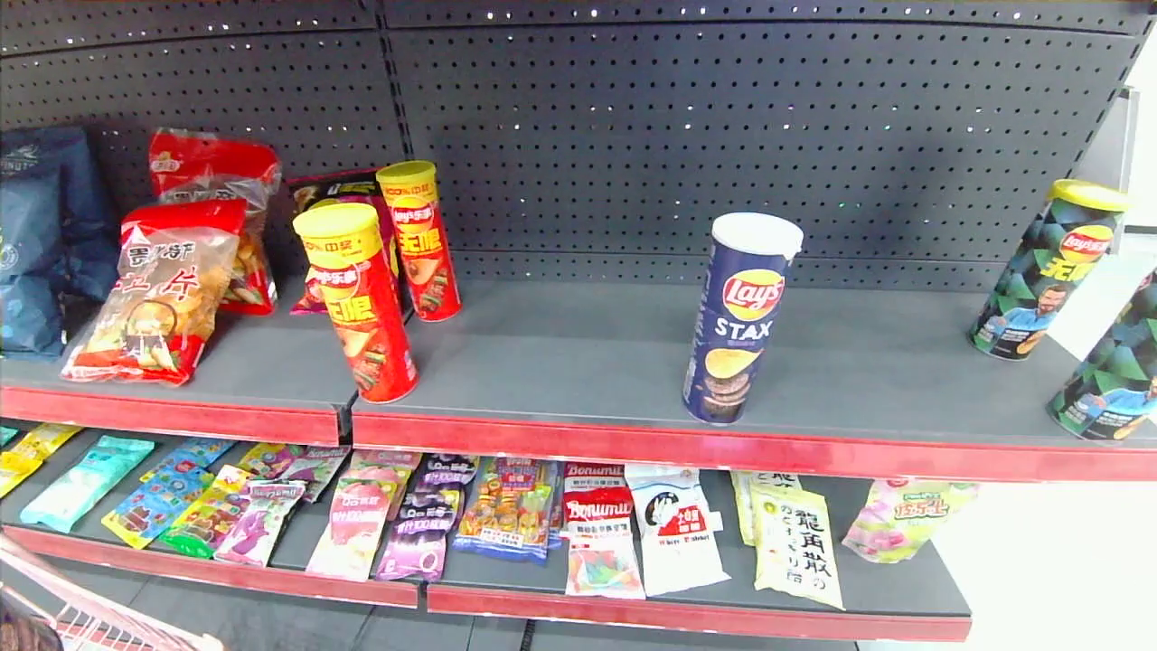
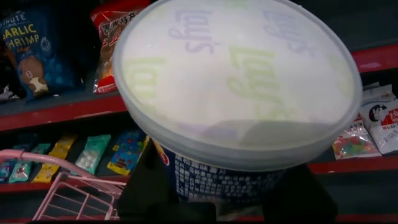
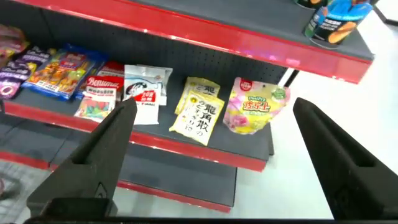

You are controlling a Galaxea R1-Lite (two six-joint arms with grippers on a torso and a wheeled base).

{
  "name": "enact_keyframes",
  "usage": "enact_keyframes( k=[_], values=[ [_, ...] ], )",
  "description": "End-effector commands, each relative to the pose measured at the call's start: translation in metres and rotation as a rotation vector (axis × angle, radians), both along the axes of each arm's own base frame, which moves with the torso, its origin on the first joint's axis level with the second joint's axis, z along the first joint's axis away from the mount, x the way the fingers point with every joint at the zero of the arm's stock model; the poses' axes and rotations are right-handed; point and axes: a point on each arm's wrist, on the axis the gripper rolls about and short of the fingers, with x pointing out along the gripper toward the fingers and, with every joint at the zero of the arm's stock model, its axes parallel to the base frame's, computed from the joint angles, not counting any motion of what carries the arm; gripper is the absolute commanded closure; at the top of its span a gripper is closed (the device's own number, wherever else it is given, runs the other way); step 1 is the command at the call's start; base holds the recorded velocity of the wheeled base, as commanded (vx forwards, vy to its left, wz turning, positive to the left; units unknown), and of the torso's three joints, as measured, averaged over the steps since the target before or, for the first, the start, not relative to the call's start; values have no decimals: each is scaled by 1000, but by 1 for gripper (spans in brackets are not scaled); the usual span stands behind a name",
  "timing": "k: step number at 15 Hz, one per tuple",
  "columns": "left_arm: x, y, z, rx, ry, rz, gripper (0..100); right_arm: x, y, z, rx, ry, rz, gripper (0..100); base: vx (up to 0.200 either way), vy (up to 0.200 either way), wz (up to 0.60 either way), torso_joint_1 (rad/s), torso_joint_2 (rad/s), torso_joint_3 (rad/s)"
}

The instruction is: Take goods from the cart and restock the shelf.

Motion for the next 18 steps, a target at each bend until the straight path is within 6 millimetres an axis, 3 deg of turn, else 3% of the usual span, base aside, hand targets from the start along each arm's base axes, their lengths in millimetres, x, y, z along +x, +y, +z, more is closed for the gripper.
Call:
enact_keyframes(
  k=[1, 12, 16, 18],
  values=[
    [0, 0, 0, 2, -3, 0, 100, 0, 0, -1, -1, 0, 2, 0, 0, 0, -600, -12, -2, 7],
    [-13, 1, -2, -6, -64, -23, 100, 1, 0, -3, -7, 5, 4, 0, 0, 0, -600, 5, 3, 4],
    [-13, 1, -2, -12, -65, -41, 100, 3, 0, -8, 38, 15, 0, 0, 0, 0, 0, 0, 0, 0],
    [-12, 1, -2, -16, -57, -43, 100, 10, 1, -20, 83, 2, -5, 0, 0, 0, 0, 0, 0, 0]
  ],
)
